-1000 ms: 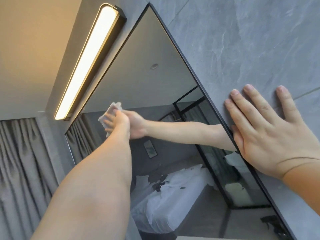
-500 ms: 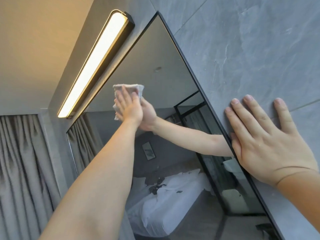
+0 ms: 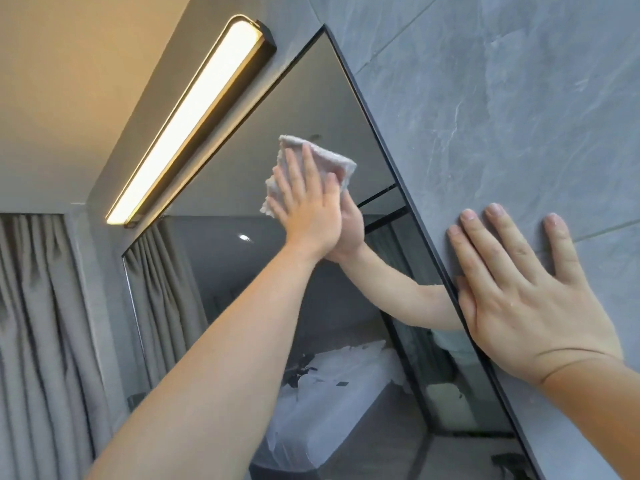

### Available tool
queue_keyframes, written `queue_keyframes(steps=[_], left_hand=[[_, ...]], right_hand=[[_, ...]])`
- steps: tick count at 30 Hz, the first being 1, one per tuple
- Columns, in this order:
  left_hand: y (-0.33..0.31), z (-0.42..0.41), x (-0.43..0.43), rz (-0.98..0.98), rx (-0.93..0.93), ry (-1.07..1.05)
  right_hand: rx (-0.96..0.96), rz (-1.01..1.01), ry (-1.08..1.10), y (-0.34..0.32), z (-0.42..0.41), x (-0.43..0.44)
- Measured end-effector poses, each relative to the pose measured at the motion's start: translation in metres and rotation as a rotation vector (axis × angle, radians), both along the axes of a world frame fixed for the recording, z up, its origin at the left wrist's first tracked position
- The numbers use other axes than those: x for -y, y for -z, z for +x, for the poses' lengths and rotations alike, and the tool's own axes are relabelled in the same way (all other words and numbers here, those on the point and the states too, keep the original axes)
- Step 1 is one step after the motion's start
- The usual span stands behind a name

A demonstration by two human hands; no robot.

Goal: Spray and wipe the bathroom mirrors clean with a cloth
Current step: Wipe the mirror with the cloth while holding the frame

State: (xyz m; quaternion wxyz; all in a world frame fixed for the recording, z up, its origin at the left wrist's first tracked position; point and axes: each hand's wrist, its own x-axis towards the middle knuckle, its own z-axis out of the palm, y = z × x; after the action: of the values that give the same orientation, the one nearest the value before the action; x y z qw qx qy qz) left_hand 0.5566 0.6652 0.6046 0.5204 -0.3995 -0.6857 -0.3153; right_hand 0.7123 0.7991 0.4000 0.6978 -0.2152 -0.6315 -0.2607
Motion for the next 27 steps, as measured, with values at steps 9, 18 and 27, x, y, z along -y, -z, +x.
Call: queue_keyframes(steps=[9,18,27], left_hand=[[-0.001,0.013,-0.005,-0.292,-0.467,0.048],[-0.045,-0.020,0.013,0.106,0.127,-0.060],[-0.017,0.043,-0.026,-0.179,-0.302,0.062]], right_hand=[[0.018,-0.026,0.002,-0.001,0.001,0.002],[0.003,-0.024,0.005,0.000,0.000,0.001],[0.015,-0.028,0.015,0.000,0.002,0.002]])
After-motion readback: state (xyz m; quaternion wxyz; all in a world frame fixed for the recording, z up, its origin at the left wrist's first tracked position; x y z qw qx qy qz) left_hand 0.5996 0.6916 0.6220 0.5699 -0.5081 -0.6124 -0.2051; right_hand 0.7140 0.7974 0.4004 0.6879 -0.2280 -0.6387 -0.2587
